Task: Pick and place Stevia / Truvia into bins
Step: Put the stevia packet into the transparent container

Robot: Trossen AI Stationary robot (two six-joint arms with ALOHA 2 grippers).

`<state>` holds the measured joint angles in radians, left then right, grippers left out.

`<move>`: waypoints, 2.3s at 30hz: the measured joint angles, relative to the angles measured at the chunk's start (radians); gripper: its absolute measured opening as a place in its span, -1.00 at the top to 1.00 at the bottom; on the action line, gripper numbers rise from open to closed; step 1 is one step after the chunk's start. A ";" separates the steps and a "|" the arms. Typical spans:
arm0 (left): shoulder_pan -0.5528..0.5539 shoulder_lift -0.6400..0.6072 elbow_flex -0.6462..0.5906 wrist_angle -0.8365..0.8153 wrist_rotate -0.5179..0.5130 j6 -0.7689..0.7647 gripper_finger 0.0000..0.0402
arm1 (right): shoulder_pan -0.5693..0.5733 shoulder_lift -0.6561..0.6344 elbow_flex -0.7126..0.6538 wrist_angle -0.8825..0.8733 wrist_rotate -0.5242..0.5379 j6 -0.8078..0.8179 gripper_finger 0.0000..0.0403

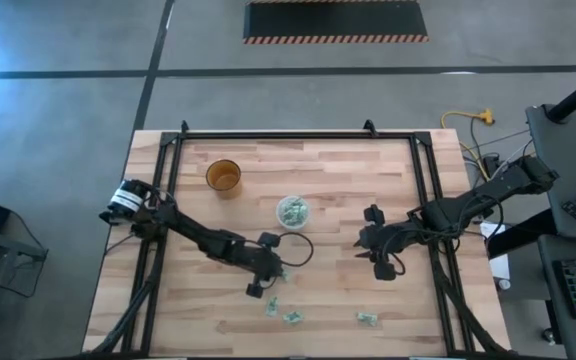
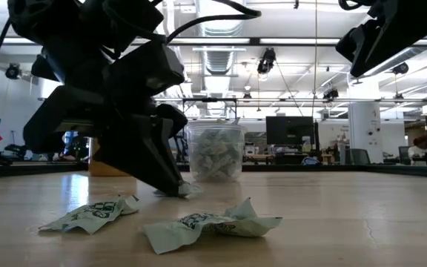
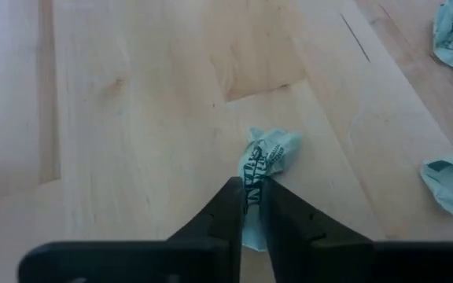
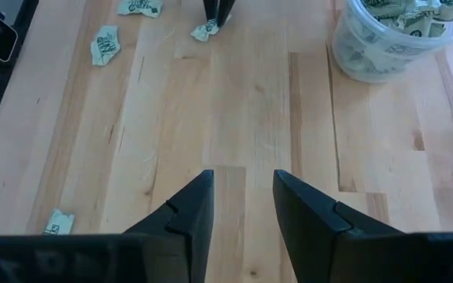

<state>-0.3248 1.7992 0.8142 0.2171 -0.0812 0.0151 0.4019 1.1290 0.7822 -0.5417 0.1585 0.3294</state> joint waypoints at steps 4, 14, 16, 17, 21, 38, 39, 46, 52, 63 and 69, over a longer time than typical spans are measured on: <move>0.000 -0.001 0.017 0.000 -0.015 0.010 0.94 | 0.000 0.000 0.000 0.000 0.000 0.000 0.40; 0.000 -0.014 0.067 0.001 -0.222 0.104 0.98 | 0.000 0.000 0.000 0.000 0.000 0.000 0.41; 0.000 -0.030 0.081 0.007 -0.282 0.141 0.98 | 0.000 0.001 0.000 0.001 0.000 0.000 0.41; 0.000 -0.040 0.085 0.002 -0.312 0.159 0.98 | 0.000 0.001 0.000 0.000 0.000 0.000 0.41; 0.001 -0.089 0.100 0.009 -0.449 0.229 0.98 | 0.000 0.001 -0.001 0.000 0.000 -0.008 0.42; 0.187 -0.123 0.102 0.005 -0.497 0.308 0.98 | 0.000 0.001 -0.001 0.002 0.000 -0.021 0.45; 0.198 -0.123 0.101 -0.002 -0.474 0.301 0.98 | 0.000 0.001 -0.001 0.002 0.000 -0.023 0.45; 0.260 -0.122 0.103 -0.117 -0.399 0.238 0.98 | 0.000 0.001 -0.002 0.002 0.000 -0.027 0.46; 0.287 -0.122 0.102 -0.165 -0.335 0.201 0.98 | 0.000 0.001 -0.002 0.002 0.000 -0.027 0.47; 0.293 -0.125 0.109 -0.175 -0.293 0.199 0.98 | 0.000 0.000 -0.002 0.002 0.000 -0.041 0.48; 0.293 -0.127 0.127 -0.175 -0.312 0.202 0.95 | 0.000 0.000 -0.002 0.002 0.000 -0.042 0.50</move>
<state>-0.0319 1.6722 0.9415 0.0418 -0.3927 0.2166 0.4015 1.1294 0.7807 -0.5392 0.1585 0.2878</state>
